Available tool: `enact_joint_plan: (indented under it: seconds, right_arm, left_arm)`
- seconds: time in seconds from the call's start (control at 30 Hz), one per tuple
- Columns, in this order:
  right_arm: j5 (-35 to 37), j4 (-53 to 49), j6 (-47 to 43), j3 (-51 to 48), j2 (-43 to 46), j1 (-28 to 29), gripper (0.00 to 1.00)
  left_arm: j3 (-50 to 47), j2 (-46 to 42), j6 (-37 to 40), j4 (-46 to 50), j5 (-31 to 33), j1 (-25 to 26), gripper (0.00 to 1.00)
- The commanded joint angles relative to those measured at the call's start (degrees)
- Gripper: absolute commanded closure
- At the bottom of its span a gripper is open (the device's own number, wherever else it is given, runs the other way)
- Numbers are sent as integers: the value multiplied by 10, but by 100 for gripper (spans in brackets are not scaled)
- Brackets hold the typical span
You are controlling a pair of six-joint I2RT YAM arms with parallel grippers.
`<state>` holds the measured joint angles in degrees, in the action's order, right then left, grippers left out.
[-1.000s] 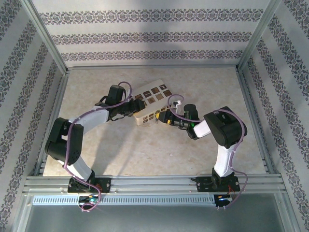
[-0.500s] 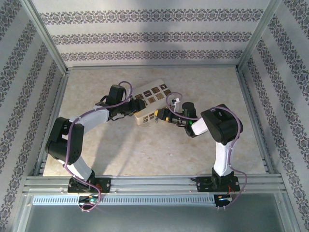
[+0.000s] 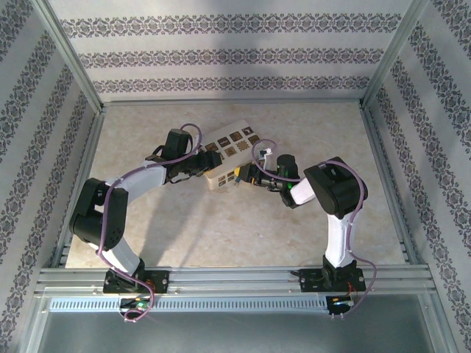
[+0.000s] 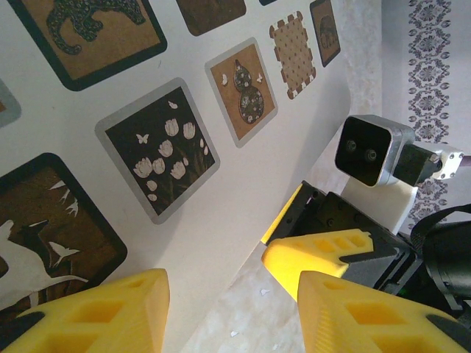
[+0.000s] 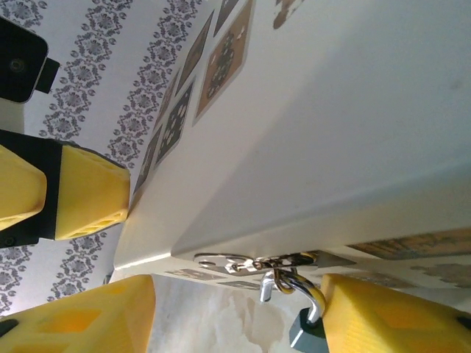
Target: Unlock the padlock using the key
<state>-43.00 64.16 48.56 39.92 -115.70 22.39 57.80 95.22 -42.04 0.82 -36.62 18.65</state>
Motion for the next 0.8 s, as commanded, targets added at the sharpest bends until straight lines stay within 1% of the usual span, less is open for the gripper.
enact_joint_plan:
  seconds: [0.0, 0.37, 0.77]
  right_arm:
    - [-27, 40, 4, -4, 1, 7, 43]
    - [-32, 44, 2, -19, 10, 6, 60]
    - [-29, 43, 2, -21, 7, 4, 72]
  left_arm:
    - [5, 20, 18, 29, 19, 5, 51]
    - [9, 20, 20, 35, 20, 5, 51]
    - [9, 19, 22, 37, 21, 5, 51]
